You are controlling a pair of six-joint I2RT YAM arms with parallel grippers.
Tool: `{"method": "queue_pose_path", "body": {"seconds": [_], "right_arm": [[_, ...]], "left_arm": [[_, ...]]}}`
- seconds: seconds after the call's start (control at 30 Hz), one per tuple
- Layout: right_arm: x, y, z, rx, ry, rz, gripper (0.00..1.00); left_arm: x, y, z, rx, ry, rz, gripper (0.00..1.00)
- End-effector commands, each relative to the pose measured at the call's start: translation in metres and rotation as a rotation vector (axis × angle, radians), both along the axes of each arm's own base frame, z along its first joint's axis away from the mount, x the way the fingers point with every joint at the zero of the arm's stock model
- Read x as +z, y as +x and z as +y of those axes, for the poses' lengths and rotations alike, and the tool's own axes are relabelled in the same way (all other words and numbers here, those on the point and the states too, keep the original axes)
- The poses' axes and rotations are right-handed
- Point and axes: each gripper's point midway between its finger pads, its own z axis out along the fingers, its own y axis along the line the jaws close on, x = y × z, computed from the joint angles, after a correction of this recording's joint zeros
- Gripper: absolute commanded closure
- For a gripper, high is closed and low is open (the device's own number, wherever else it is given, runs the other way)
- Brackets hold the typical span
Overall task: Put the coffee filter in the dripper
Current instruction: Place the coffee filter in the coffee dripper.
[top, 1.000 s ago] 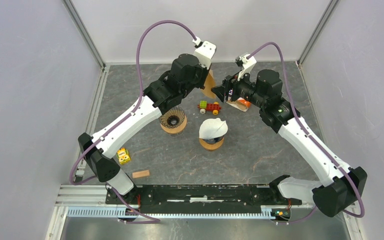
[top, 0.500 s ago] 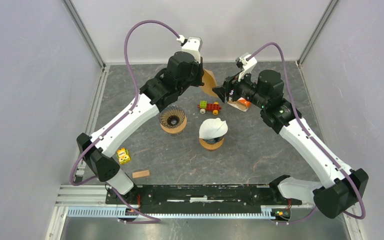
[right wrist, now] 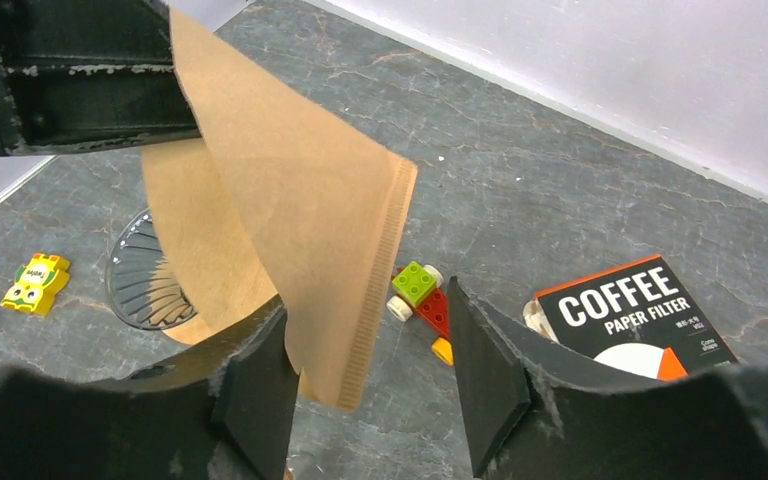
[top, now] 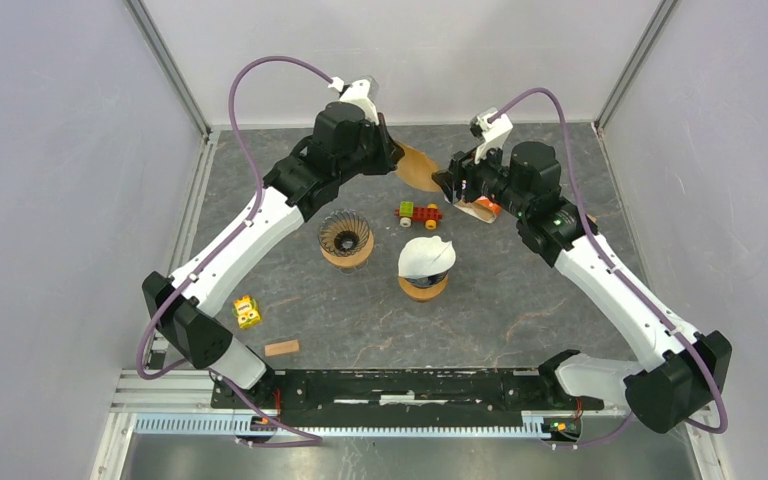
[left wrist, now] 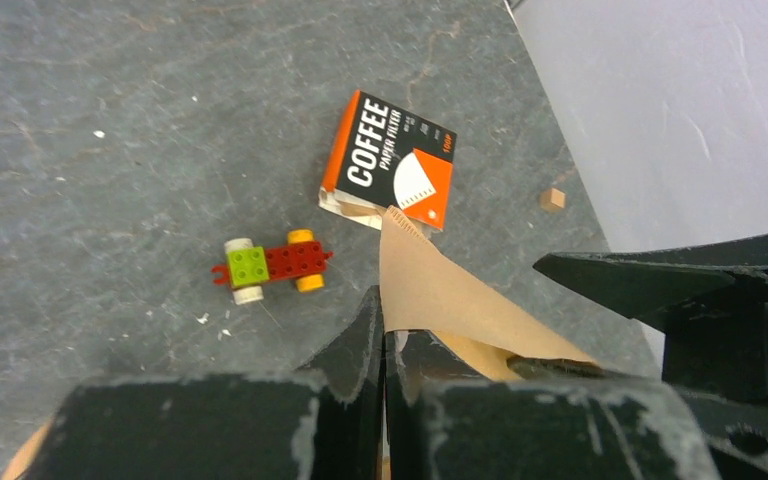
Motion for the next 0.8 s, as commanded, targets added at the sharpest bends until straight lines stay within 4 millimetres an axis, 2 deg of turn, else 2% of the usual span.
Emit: {"method": "queue_pose_path", "body": {"seconds": [0.0,0.13,0.37,0.47,0.77], "right_arm": [[0.014,0.008,-0.006,-0.034,0.026,-0.040,0.43],[0.014,0.004,-0.002,0.013,0.095,-0.002,0.47],[0.013,-0.002,0.006,0.058,0.190,0.067,0.47],[0.003,-0.005,0.010,0.074,0.221,0.118,0.46],[-0.007,-0.001,0.015,0.092,0.306,0.196,0.48]], "left_arm": [[0.031,-0.009,-0.001,-0.028,-0.180,0.004,0.98],[0.031,-0.014,-0.005,-0.069,-0.203,0.004,0.98],[0.029,-0.010,-0.006,-0.061,-0.211,0.000,0.98],[0.030,-0.007,-0.007,-0.055,-0.217,-0.002,0.98],[0.027,-0.001,-0.006,-0.040,-0.198,-0.014,0.98]]}}
